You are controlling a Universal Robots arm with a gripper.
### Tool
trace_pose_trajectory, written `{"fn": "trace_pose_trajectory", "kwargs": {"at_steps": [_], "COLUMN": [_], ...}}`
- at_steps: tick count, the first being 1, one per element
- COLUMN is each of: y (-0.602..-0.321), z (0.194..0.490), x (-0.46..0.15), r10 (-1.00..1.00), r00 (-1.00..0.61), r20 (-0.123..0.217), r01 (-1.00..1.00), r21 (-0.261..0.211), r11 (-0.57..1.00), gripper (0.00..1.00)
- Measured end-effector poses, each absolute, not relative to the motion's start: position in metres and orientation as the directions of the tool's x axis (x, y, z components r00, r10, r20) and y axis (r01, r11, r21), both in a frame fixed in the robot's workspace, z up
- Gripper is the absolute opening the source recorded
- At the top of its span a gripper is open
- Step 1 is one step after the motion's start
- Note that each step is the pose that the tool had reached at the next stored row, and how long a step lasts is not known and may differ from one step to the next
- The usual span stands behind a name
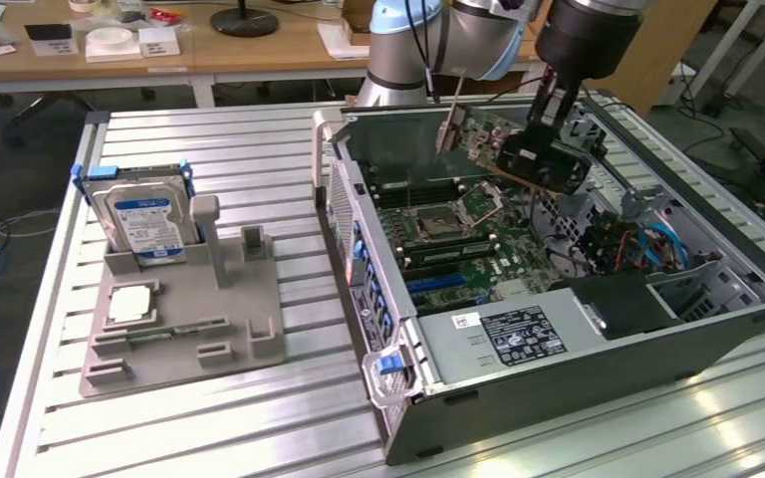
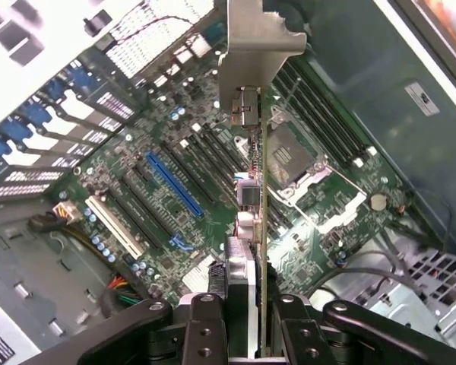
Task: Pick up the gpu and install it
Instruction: 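Insert the gpu into the slot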
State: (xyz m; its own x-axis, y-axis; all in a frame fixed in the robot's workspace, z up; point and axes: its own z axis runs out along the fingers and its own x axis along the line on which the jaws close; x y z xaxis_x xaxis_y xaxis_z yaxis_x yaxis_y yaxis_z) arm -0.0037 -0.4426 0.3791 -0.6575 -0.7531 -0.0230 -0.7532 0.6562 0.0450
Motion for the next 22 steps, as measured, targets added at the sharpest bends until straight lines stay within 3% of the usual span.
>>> {"fn": "trace_pose_trajectory", "kwargs": {"at_steps": [22], "y": [-0.4426], "z": [0.3789], "x": [-0.0042], "r10": [-0.912], "r00": [-0.41], "r20": [-0.023], "r01": [-0.911], "r21": [0.045], "r11": [0.409], "gripper": [0.28]}}
